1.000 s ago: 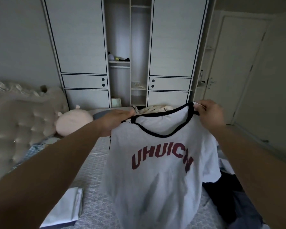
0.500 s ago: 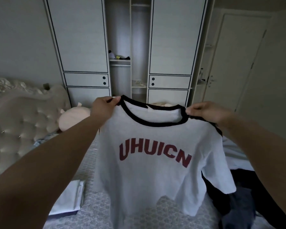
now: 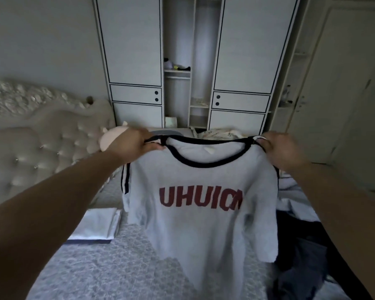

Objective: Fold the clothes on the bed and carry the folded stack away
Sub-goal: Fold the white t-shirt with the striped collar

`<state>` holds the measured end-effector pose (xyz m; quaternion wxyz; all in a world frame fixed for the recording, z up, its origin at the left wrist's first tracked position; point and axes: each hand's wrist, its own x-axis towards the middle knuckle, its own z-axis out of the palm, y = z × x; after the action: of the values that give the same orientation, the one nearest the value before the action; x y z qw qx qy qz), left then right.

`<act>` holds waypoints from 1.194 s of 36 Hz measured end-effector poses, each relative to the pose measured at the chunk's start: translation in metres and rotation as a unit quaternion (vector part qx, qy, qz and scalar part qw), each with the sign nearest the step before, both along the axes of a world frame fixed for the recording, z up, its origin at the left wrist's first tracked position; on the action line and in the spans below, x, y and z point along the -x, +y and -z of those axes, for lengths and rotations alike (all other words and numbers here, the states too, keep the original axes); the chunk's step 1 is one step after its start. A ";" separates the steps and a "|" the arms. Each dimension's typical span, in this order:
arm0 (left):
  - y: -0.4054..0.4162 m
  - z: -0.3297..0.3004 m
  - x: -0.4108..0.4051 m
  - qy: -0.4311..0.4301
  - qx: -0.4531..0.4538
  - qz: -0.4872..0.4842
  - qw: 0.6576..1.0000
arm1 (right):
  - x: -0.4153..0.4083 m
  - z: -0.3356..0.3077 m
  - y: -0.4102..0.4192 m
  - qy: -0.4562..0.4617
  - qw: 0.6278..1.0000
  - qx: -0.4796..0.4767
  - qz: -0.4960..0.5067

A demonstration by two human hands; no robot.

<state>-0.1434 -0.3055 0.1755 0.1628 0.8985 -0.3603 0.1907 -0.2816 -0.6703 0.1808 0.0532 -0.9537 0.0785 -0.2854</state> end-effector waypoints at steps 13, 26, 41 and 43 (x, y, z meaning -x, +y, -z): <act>-0.001 0.053 0.043 0.235 0.351 -0.120 0.899 | 0.040 0.017 0.026 0.177 0.928 -0.289 -0.153; -0.011 0.061 0.063 0.224 0.252 -0.142 0.931 | 0.055 0.024 0.018 0.062 0.964 -0.218 -0.140; -0.016 0.060 0.071 0.027 -0.066 -0.142 0.987 | 0.073 0.041 -0.013 0.299 0.928 0.205 0.081; -0.023 0.060 0.076 -0.001 -0.087 -0.179 0.980 | 0.073 0.054 -0.011 0.273 0.932 0.205 0.119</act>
<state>-0.2193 -0.3287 0.1151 0.0476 0.9590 -0.2093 0.1853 -0.3543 -0.6813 0.1264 -0.2012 -0.9688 0.1423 -0.0281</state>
